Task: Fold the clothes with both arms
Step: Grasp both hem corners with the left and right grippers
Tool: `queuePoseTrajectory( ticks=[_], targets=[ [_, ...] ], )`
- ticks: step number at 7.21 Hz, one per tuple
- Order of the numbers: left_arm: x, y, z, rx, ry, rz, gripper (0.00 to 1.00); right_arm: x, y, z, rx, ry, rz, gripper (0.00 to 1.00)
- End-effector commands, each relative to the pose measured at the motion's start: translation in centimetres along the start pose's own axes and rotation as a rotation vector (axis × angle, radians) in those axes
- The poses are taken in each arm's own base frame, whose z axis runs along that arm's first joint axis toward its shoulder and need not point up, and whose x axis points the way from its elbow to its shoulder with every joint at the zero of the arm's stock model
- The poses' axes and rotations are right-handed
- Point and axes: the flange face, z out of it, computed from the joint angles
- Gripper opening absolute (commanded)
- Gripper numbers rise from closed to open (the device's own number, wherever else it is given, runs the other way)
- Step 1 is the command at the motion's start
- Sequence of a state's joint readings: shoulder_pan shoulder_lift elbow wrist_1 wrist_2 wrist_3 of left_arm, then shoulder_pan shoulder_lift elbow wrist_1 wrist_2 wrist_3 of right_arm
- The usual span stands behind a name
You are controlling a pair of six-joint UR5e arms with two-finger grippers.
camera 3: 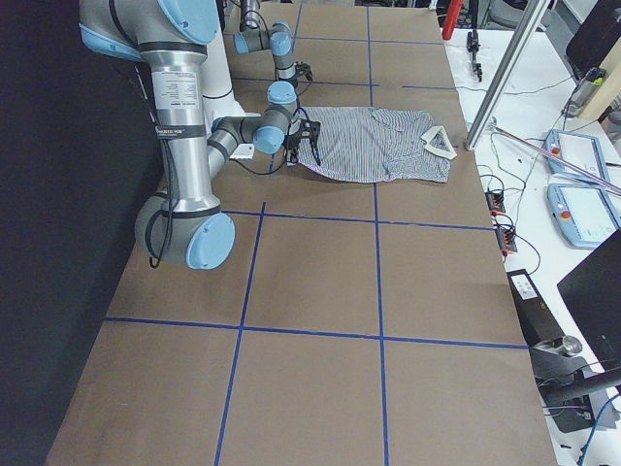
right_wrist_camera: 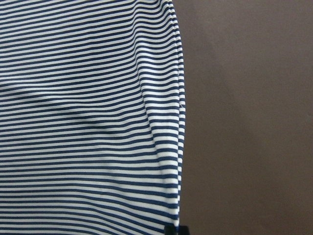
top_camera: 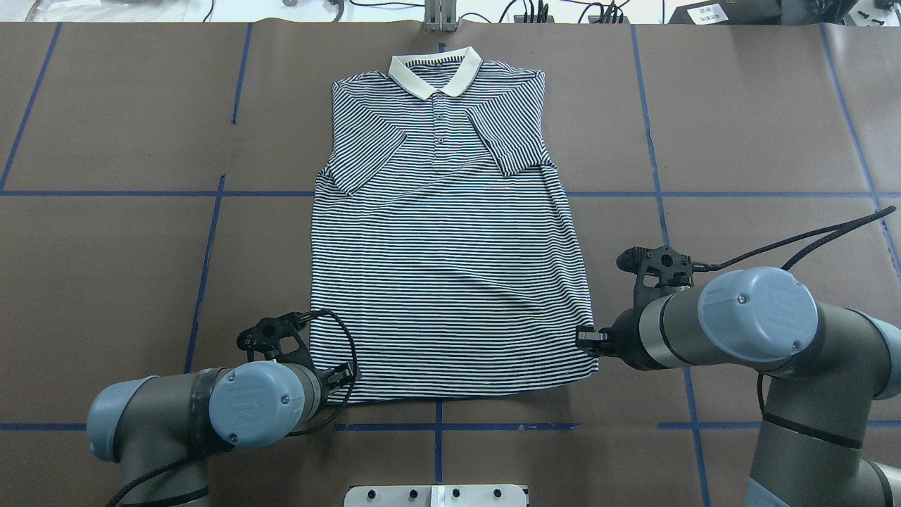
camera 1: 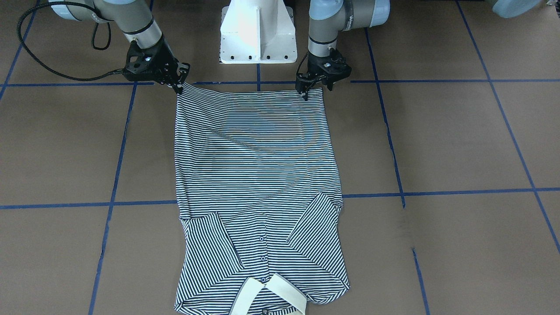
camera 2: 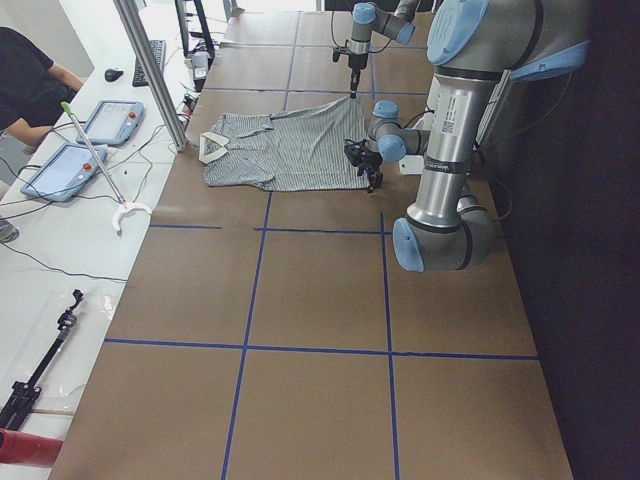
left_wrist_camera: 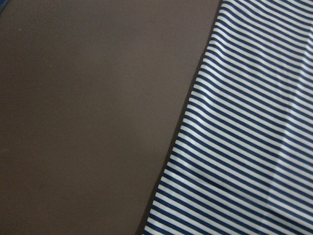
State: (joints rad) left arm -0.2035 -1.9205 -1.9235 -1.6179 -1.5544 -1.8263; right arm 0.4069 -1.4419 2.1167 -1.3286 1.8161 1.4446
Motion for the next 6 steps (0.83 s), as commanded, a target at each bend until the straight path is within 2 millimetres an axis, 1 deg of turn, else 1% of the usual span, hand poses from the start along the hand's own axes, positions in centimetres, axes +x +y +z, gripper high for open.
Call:
queuePoseTrajectory(
  ticks=[1, 2, 3, 4, 5, 6],
  targets=[
    [0.08, 0.05, -0.51, -0.002, 0.013, 0.001, 0.96, -0.10, -0.04, -0.13, 0.001, -0.003, 0.000, 0.00],
    [0.21, 0.10, -1.17, -0.008, 0.024, 0.003, 0.94, -0.01, -0.10, -0.14, 0.002, -0.002, 0.000, 0.00],
    [0.08, -0.04, -1.09, -0.005, 0.022, 0.000, 0.89, 0.21, -0.23, -0.08, 0.003, 0.002, 0.003, 0.00],
    [0.17, -0.02, -1.22, -0.006, 0.025, -0.003, 0.73, 0.21, -0.23, -0.08, 0.003, 0.002, 0.003, 0.00],
    [0.20, -0.01, -1.37, -0.006, 0.027, -0.003, 0.53, 0.03, -0.22, -0.20, 0.003, -0.002, 0.002, 0.00],
    [0.19, 0.08, -1.36, -0.007, 0.027, -0.002, 0.38, 0.03, -0.22, -0.20, 0.003, -0.002, 0.002, 0.00]
  ],
)
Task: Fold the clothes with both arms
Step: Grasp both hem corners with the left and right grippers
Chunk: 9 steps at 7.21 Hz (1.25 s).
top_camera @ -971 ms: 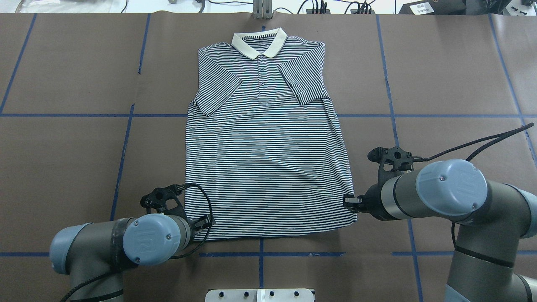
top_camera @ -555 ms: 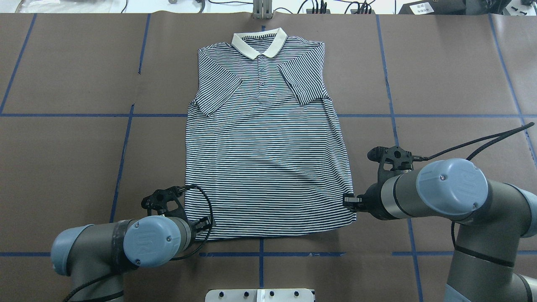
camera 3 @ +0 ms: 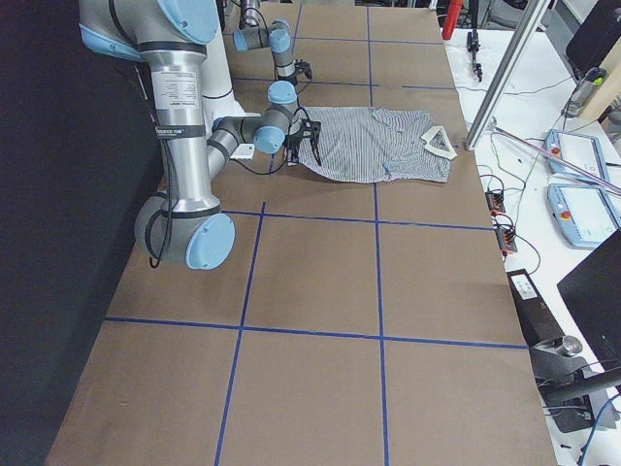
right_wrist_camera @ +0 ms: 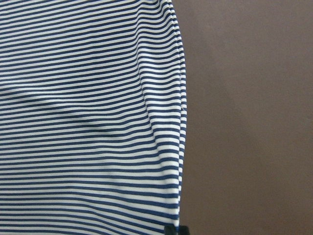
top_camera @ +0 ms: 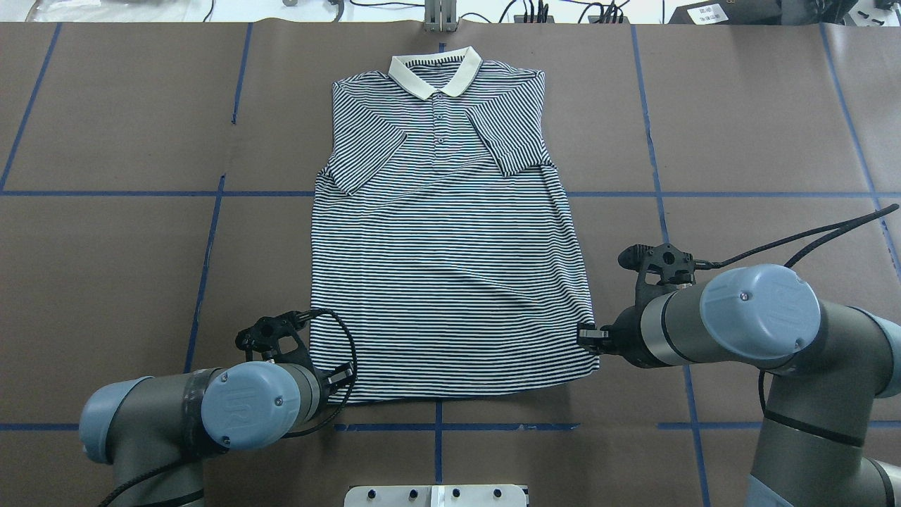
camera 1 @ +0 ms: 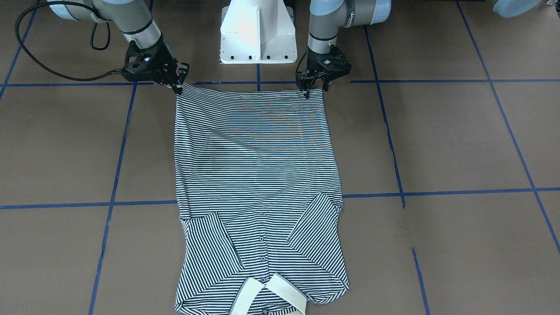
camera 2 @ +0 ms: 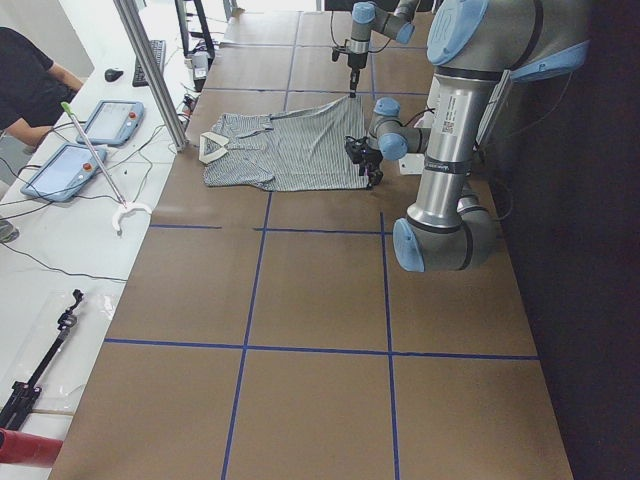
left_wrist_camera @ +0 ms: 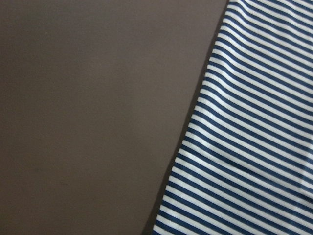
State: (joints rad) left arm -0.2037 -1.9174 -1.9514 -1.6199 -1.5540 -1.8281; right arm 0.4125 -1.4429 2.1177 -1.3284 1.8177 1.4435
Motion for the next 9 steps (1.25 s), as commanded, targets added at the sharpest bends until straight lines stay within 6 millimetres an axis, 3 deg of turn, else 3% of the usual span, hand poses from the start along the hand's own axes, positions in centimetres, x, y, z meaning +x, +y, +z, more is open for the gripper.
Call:
queuePoseTrajectory(
  ticks=[1, 3, 4, 9],
  targets=[
    [0.0, 0.1, -0.1, -0.001, 0.001, 0.002, 0.37, -0.1, 0.0, -0.1, 0.002, -0.003, -0.001, 0.00],
    [0.4, 0.2, -0.4, -0.005, 0.010, -0.001, 0.20, -0.2, 0.0, -0.1, 0.004, -0.004, -0.001, 0.00],
    [0.2, 0.0, -0.6, -0.004, 0.010, -0.002, 0.02, -0.1, 0.0, -0.1, 0.002, -0.001, 0.000, 0.00],
    [-0.4, -0.8, -2.1, 0.000, 0.025, -0.005, 0.00, -0.3, 0.0, -0.1, 0.001, -0.006, -0.002, 0.00]
  ],
)
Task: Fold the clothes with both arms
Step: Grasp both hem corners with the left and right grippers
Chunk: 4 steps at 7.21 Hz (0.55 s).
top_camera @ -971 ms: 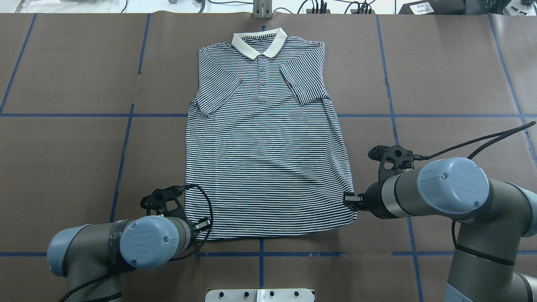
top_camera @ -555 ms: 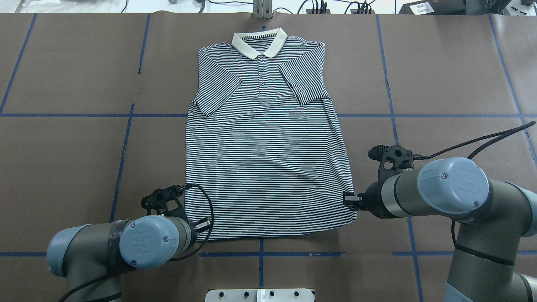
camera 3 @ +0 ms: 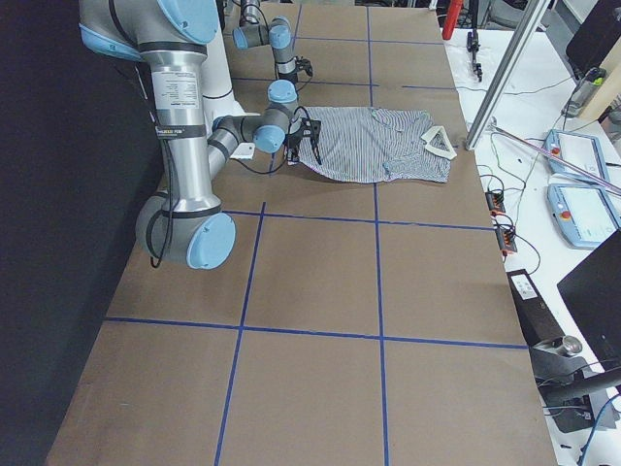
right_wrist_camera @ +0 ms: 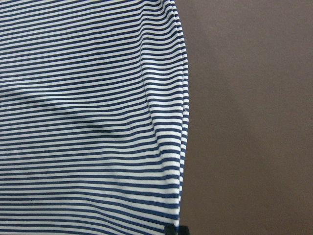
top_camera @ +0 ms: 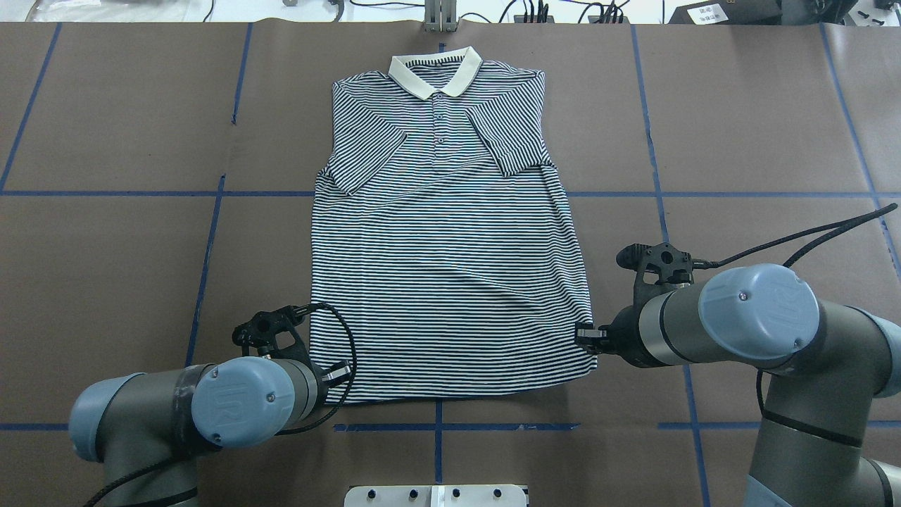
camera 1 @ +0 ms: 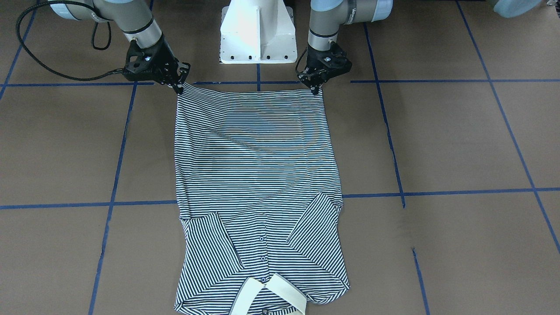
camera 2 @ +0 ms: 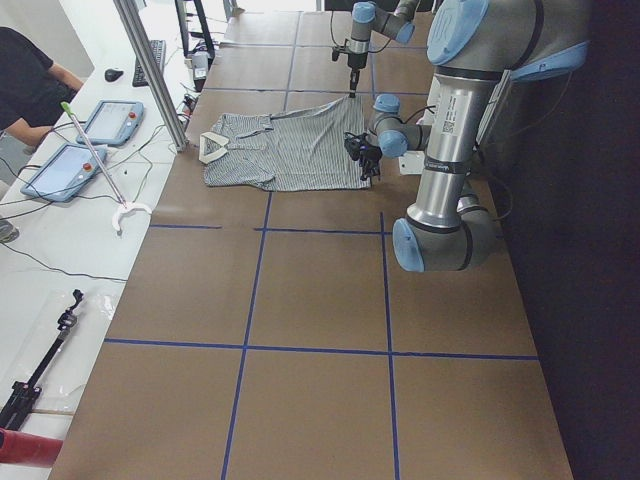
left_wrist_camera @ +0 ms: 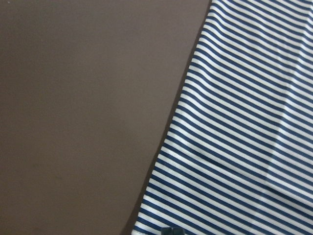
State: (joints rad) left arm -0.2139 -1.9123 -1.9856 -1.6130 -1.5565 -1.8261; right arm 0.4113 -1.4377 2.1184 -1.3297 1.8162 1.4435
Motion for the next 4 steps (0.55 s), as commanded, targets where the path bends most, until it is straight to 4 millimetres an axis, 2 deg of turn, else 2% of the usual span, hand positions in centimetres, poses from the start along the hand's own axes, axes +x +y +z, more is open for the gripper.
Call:
queuePoseTrajectory(
  ticks=[1, 2, 4],
  targets=[
    [-1.7, -0.5, 0.0, 0.006, -0.018, 0.012, 0.74, 0.0, 0.0, 0.0, 0.000, -0.001, -0.001, 0.00],
    [-2.2, -0.2, 0.7, 0.008, -0.033, 0.006, 0.99, 0.0, 0.1, 0.0, -0.001, 0.000, -0.001, 0.00],
    [-3.0, -0.1, 1.4, 0.008, -0.051, 0.005, 0.99, 0.0, 0.1, 0.0, -0.001, -0.001, -0.001, 0.00]
  ],
)
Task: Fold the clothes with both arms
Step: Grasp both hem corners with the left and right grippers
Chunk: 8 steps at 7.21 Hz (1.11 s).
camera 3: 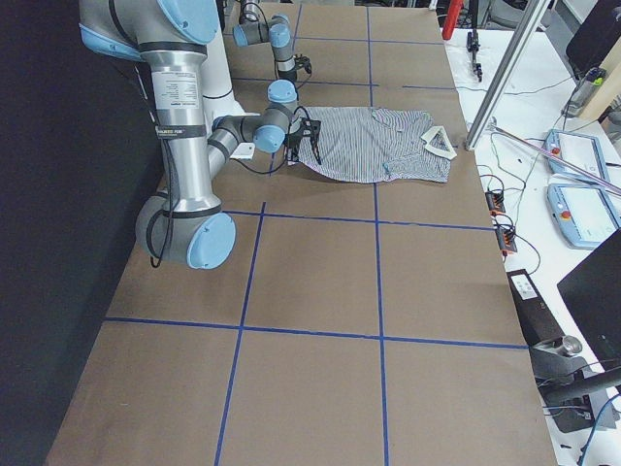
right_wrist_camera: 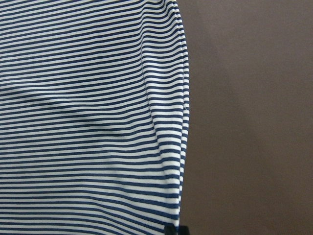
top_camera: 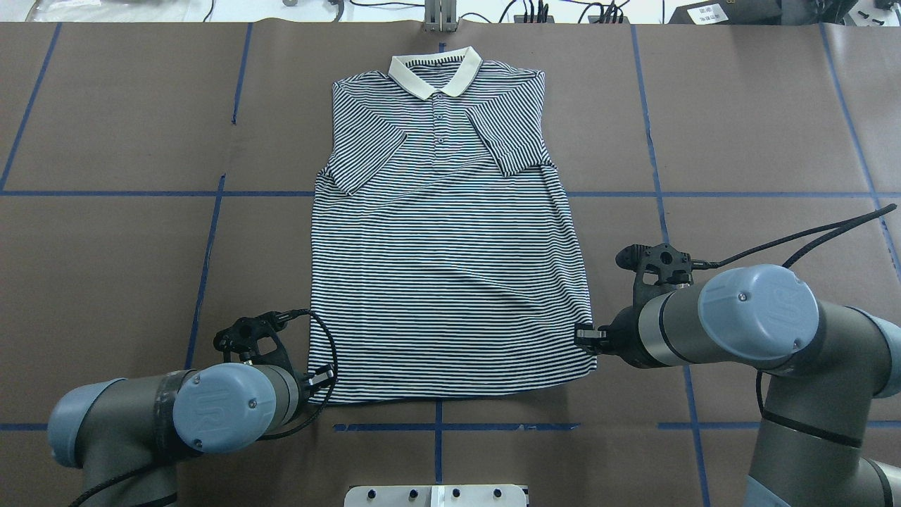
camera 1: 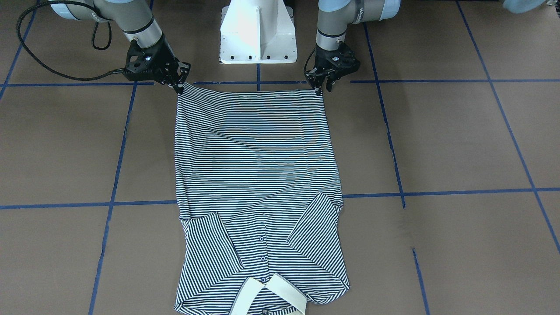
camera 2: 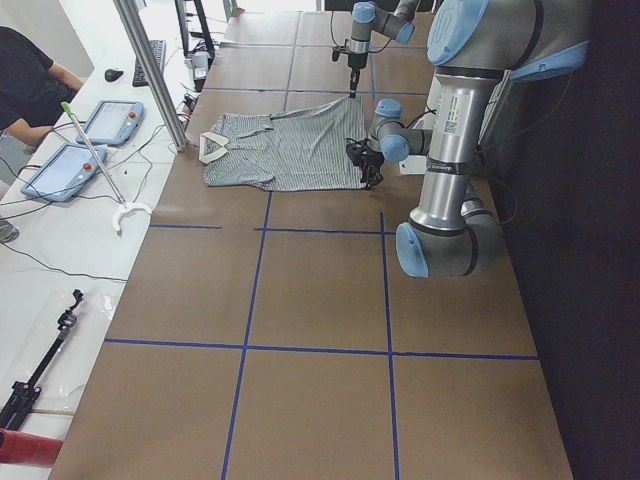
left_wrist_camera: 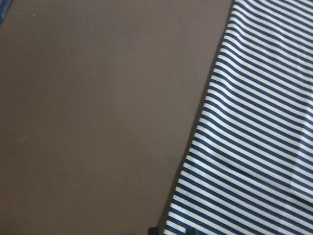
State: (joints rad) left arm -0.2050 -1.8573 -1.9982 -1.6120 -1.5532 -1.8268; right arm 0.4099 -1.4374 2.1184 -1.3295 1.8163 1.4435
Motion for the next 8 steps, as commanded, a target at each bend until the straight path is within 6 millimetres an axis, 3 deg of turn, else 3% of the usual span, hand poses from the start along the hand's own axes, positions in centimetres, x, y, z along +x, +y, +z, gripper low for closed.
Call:
queuePoseTrajectory(
  ticks=[1, 3, 6, 7, 8],
  targets=[
    [-0.1, 0.2, 0.2, -0.003, -0.003, -0.002, 0.99, 0.0, 0.0, 0.0, 0.001, 0.001, 0.000, 0.00],
    [0.2, 1.1, 0.1, -0.014, 0.002, -0.004, 0.99, 0.0, -0.1, 0.0, 0.001, 0.000, 0.001, 0.00],
    [-0.2, 2.2, 1.5, -0.019, -0.024, -0.001, 0.99, 0.1, -0.1, 0.0, 0.002, 0.002, 0.002, 0.00],
    [-0.1, 2.2, 1.4, -0.019, -0.023, -0.003, 0.93, 0.0, -0.1, 0.0, 0.001, 0.000, 0.001, 0.00],
    [0.0, 2.2, 1.3, -0.020, -0.020, -0.003, 0.80, 0.0, -0.1, 0.0, 0.001, 0.000, 0.001, 0.00]
  ],
)
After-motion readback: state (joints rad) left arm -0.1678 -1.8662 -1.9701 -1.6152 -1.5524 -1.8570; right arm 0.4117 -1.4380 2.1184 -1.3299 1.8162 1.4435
